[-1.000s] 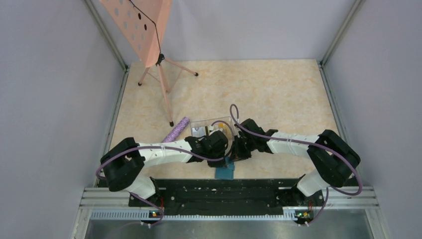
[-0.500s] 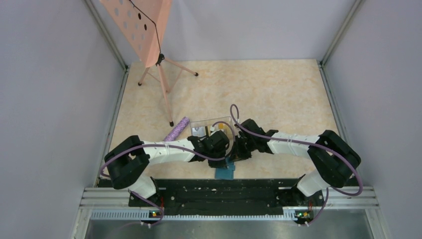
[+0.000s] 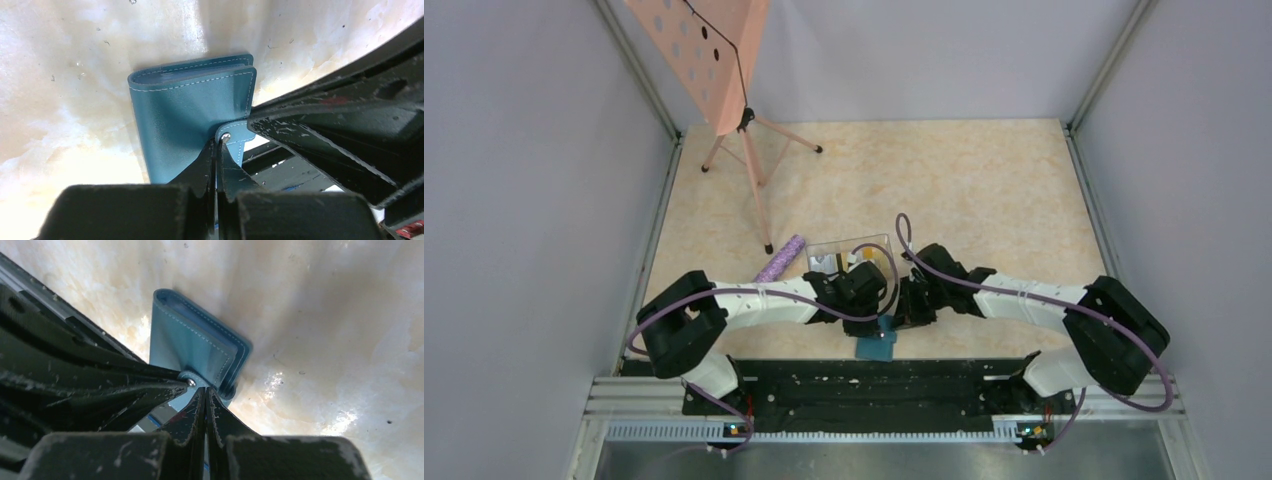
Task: Put the credit cards into the card holder
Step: Close the card holder at the corner of the board.
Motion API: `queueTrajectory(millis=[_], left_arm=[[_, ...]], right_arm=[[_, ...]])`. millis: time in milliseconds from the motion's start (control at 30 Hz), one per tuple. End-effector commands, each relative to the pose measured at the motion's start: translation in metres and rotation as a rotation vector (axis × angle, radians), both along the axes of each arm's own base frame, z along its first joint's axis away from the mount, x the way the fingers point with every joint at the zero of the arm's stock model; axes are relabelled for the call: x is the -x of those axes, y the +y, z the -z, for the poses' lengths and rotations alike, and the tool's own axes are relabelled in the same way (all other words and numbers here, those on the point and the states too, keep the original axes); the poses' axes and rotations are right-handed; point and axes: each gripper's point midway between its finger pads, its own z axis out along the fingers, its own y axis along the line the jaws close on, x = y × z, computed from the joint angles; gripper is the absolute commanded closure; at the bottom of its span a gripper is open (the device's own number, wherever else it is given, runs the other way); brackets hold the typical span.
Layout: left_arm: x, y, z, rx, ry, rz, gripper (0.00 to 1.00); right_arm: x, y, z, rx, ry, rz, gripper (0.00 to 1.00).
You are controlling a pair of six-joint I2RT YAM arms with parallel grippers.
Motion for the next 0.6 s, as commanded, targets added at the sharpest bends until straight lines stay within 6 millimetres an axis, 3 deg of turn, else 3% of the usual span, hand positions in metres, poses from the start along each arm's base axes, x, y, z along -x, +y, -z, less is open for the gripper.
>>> queueTrajectory(millis=[0,200,567], left_arm=[[-0.001,0.015,0.015,-0.096,-0.007,0.004,1.0],[0.0,0.016,0.017,-0.102,-0.001,0.009,1.0],[0.0,0.018,0.018,-0.116,0.0,0.004,1.0]], right_arm=[[0.001,0.005,-0.02,-0.081,-0.047,-0.018,1.0],[0.005,0.014,-0.023,-0.124,-0.049,-0.032,1.0],[0.013,0.022,0.007,-0.03,0.002,-0.068,1.0]])
